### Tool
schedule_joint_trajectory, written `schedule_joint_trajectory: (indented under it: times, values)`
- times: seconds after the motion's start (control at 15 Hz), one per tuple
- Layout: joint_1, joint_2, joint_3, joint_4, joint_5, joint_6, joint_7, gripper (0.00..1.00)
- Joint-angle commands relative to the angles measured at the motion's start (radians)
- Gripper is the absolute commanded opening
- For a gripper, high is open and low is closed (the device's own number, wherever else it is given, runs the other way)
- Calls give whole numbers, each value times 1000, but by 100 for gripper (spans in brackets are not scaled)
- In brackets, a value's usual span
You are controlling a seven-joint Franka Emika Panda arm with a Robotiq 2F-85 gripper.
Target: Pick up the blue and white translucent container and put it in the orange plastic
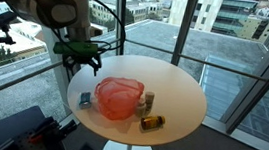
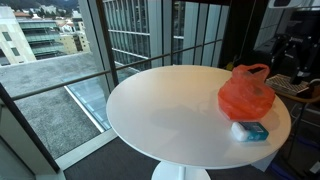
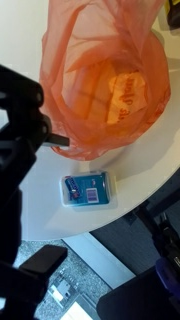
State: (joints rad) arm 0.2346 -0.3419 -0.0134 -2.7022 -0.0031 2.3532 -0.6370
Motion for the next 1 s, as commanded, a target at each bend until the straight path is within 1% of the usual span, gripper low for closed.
schedule_joint_trajectory:
  times: [0.0,0.33,0.67,0.73,0.8,0.93]
  values:
    - [9,68,31,9,16,58,18,100]
    - [11,167,82,27,19,105,62,100]
    - [-2,264,115,35,3,170,105,100]
    - [-7,268,119,37,-4,172,117,100]
    - [-6,239,116,13,13,160,83,100]
    - [-7,254,120,13,13,164,84,100]
